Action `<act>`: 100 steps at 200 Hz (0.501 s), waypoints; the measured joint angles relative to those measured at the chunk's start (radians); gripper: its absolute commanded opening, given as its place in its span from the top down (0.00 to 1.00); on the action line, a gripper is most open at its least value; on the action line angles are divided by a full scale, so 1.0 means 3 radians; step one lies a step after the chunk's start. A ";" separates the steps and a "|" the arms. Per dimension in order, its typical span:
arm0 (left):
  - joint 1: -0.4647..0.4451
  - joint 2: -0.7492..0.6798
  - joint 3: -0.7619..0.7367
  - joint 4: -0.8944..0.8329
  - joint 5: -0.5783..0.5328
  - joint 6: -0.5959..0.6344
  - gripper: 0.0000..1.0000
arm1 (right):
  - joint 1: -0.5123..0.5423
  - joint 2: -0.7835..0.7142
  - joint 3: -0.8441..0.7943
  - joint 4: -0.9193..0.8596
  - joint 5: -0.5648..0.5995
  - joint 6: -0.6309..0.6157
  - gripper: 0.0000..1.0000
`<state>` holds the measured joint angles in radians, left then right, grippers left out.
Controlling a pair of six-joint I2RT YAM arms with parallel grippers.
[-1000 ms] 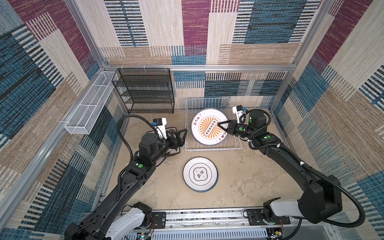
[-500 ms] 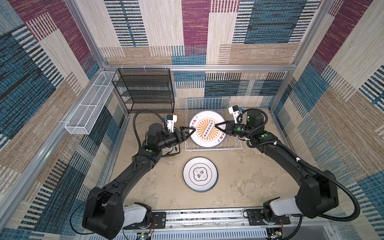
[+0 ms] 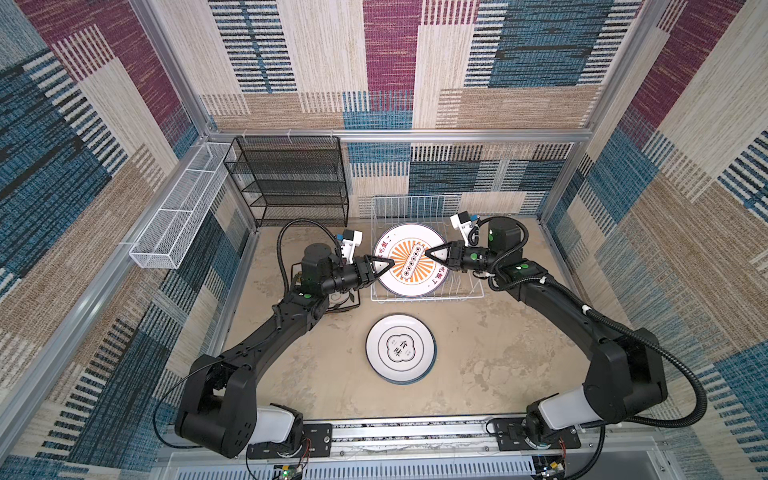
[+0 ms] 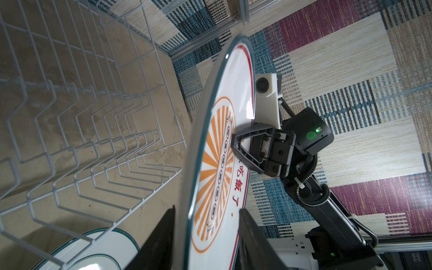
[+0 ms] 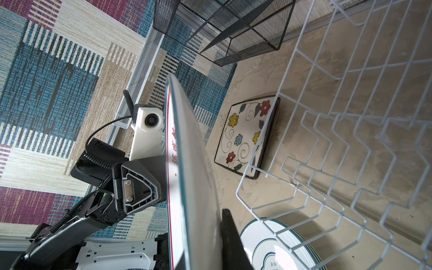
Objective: Unload the plates from the dish rack
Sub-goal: 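Close the left gripper on the sunburst plate rim beside the right gripper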
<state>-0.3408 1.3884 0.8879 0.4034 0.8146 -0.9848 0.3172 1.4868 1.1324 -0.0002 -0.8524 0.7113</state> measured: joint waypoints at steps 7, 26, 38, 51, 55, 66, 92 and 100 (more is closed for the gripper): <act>0.0000 0.0029 0.0000 0.0033 0.0001 -0.0014 0.65 | 0.0006 0.0018 0.0000 0.0013 -0.0018 0.0017 1.00; 0.0001 0.0126 -0.0004 0.0150 0.0031 -0.0103 0.71 | 0.0038 0.0055 0.0000 0.0033 -0.0038 0.0039 1.00; 0.0001 0.0183 -0.0006 0.0231 0.0064 -0.0151 0.74 | 0.0055 0.0061 -0.0001 0.0036 -0.0036 0.0061 1.00; 0.0001 0.0235 -0.0005 0.0320 0.0104 -0.0215 0.78 | 0.0062 0.0061 -0.0023 0.0083 -0.0027 0.0089 1.00; 0.0003 0.0249 -0.0004 0.0351 0.0111 -0.0230 0.79 | 0.0065 0.0061 -0.0028 0.0097 -0.0027 0.0098 1.00; 0.0001 0.0289 0.0011 0.0402 0.0141 -0.0263 0.84 | 0.0065 0.0064 -0.0045 0.0109 -0.0025 0.0135 1.00; 0.0010 0.0327 0.0018 0.0404 0.0154 -0.0308 0.99 | 0.0066 0.0090 -0.0045 0.0130 -0.0005 0.0136 1.00; 0.0009 0.0331 0.0018 0.0383 0.0134 -0.0304 1.00 | 0.0070 0.0095 -0.0045 0.0128 0.0011 0.0120 1.00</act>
<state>-0.3382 1.4876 0.8932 0.5182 0.8547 -1.0760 0.3382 1.5154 1.1191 0.0383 -0.8490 0.7471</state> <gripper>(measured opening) 0.078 0.130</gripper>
